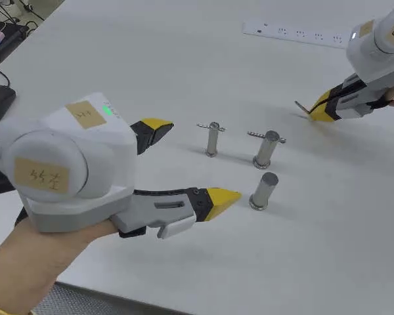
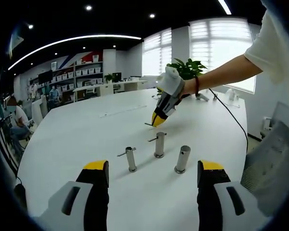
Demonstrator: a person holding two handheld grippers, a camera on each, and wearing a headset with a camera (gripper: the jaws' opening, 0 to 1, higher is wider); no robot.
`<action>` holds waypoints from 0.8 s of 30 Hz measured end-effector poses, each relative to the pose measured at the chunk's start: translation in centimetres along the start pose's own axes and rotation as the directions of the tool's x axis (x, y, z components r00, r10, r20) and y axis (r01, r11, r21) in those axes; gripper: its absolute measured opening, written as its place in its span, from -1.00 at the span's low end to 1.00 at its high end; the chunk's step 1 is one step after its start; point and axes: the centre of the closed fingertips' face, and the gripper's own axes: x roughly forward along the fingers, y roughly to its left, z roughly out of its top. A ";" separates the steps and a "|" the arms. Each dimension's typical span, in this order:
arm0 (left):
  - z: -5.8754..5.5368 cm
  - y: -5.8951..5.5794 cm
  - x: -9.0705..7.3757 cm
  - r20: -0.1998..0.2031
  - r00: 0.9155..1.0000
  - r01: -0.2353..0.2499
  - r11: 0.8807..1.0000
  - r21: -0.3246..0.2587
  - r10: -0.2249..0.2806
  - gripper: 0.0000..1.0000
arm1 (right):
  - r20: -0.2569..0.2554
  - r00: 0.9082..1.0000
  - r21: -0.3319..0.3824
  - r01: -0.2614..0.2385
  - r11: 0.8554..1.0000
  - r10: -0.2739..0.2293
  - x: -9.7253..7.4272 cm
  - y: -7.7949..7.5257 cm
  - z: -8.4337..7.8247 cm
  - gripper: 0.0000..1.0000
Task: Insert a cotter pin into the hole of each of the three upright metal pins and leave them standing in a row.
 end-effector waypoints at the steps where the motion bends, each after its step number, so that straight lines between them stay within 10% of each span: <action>1: 0.0 0.0 0.0 -0.001 1.000 0.000 1.000 -0.004 0.000 0.47 | 0.004 1.000 -0.004 0.005 1.000 -0.005 -0.2 0.0 0.1 -0.97; 24: 3.0 -1.1 0.1 0.041 0.996 0.081 0.994 -0.072 -0.078 0.15 | 0.173 0.982 -0.109 0.098 0.989 -0.078 -5.6 4.1 5.2 -0.96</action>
